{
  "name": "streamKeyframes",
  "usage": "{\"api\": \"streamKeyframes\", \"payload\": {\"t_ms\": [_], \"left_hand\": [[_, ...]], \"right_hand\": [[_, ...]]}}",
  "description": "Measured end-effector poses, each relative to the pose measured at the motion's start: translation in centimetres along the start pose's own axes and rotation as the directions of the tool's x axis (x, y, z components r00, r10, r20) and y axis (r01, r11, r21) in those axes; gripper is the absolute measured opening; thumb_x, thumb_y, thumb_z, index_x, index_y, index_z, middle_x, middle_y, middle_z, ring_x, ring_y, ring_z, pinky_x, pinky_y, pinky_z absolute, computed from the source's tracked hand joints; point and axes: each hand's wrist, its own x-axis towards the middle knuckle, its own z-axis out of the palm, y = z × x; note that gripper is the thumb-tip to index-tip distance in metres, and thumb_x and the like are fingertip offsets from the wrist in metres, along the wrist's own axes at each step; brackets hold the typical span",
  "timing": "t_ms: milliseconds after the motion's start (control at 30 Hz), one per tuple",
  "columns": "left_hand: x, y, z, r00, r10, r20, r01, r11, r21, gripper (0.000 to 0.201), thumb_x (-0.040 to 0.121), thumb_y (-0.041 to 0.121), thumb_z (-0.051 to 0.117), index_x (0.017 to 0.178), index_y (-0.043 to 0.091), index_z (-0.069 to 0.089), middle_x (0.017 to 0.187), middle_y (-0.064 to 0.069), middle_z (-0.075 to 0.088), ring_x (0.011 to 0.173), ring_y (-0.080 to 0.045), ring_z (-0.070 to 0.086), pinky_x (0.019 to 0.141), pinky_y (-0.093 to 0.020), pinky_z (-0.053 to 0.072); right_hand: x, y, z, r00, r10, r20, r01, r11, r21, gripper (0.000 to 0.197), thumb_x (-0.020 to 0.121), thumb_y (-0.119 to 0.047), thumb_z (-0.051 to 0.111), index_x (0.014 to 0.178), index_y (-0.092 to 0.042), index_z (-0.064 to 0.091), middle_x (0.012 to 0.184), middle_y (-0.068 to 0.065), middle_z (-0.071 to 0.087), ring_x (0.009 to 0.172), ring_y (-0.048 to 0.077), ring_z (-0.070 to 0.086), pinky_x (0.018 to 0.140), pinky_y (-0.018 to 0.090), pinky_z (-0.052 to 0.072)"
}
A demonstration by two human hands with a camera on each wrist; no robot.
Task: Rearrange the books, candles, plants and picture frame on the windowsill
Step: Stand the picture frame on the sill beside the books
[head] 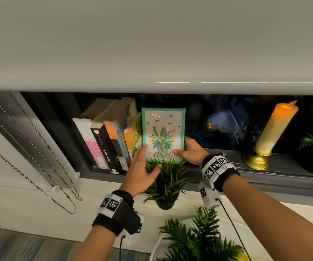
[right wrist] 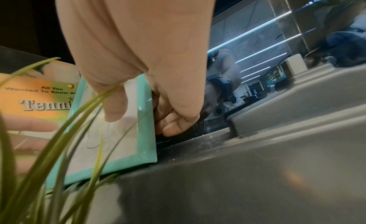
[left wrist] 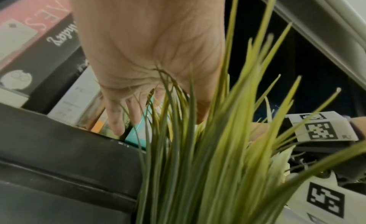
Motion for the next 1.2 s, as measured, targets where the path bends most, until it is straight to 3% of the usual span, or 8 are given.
{"api": "streamKeyframes", "payload": {"t_ms": [67, 200, 467, 667, 800, 967, 1200], "left_hand": [[-0.2, 0.0, 0.0, 1.000, 0.009, -0.008, -0.009, 1.000, -0.002, 0.077, 0.088, 0.036, 0.064, 0.148, 0.023, 0.017, 0.148, 0.007, 0.023, 0.136, -0.009, 0.029, 0.109, -0.029, 0.029], [-0.6, -0.1, -0.2, 1.000, 0.004, -0.016, -0.004, 1.000, 0.018, 0.073, 0.087, 0.035, 0.064, 0.146, 0.024, 0.022, 0.144, 0.006, 0.027, 0.135, -0.014, 0.033, 0.109, -0.042, 0.037], [-0.4, 0.3, -0.4, 0.999, -0.043, 0.001, 0.043, 0.999, -0.013, 0.077, 0.087, 0.040, 0.063, 0.147, 0.024, 0.019, 0.145, 0.005, 0.031, 0.136, -0.016, 0.033, 0.111, -0.043, 0.035], [0.6, 1.0, -0.7, 1.000, -0.030, 0.006, 0.031, 0.987, -0.159, 0.082, 0.086, 0.046, 0.061, 0.149, 0.035, 0.008, 0.149, 0.009, 0.031, 0.136, -0.010, 0.032, 0.111, -0.043, 0.032], [1.1, 0.2, -0.3, 1.000, -0.028, 0.003, 0.028, 0.990, -0.139, 0.090, 0.076, 0.070, 0.053, 0.147, 0.044, 0.004, 0.156, 0.011, 0.020, 0.143, -0.012, 0.024, 0.111, -0.053, 0.033], [0.6, 0.3, -0.1, 0.999, -0.054, 0.007, 0.054, 0.998, -0.013, 0.085, 0.088, 0.054, 0.053, 0.152, 0.026, 0.004, 0.159, 0.009, 0.005, 0.147, -0.015, 0.008, 0.116, -0.050, 0.024], [0.5, 0.4, 0.4, 0.999, -0.032, -0.043, 0.030, 0.999, -0.037, 0.080, 0.090, 0.045, 0.055, 0.152, 0.025, 0.008, 0.157, 0.008, 0.007, 0.146, -0.017, 0.012, 0.116, -0.047, 0.025]], "right_hand": [[-0.1, 0.3, 0.0, 1.000, -0.006, -0.024, 0.006, 1.000, -0.003, 0.050, 0.084, -0.008, 0.068, 0.130, -0.008, 0.046, 0.128, 0.011, 0.060, 0.115, 0.024, 0.059, 0.096, 0.045, 0.051], [-0.1, 0.5, -0.1, 0.996, 0.009, -0.090, -0.007, 1.000, 0.025, 0.055, 0.081, -0.013, 0.073, 0.129, -0.014, 0.044, 0.123, 0.008, 0.062, 0.109, 0.023, 0.062, 0.090, 0.047, 0.054], [0.1, 0.0, -0.1, 0.995, 0.005, -0.095, -0.001, 0.999, 0.039, 0.052, 0.084, -0.019, 0.070, 0.130, -0.012, 0.048, 0.124, 0.009, 0.062, 0.111, 0.024, 0.061, 0.095, 0.047, 0.052], [0.8, -0.1, 0.5, 0.990, -0.006, -0.140, 0.006, 1.000, 0.004, 0.043, 0.088, -0.014, 0.064, 0.129, -0.010, 0.050, 0.126, 0.011, 0.061, 0.114, 0.026, 0.060, 0.098, 0.047, 0.049], [1.3, 0.0, 1.1, 0.991, -0.021, -0.128, 0.020, 1.000, -0.009, 0.041, 0.090, -0.011, 0.062, 0.129, -0.011, 0.050, 0.126, 0.010, 0.062, 0.116, 0.025, 0.058, 0.100, 0.049, 0.048], [2.1, 0.4, 1.3, 0.990, -0.037, -0.137, 0.038, 0.999, 0.007, 0.041, 0.089, -0.008, 0.062, 0.128, -0.011, 0.051, 0.125, 0.011, 0.062, 0.116, 0.026, 0.059, 0.100, 0.049, 0.047], [2.2, 0.6, 1.0, 0.992, -0.040, -0.116, 0.039, 0.999, -0.010, 0.042, 0.089, -0.011, 0.063, 0.129, -0.011, 0.051, 0.126, 0.010, 0.062, 0.116, 0.025, 0.058, 0.099, 0.049, 0.048]]}}
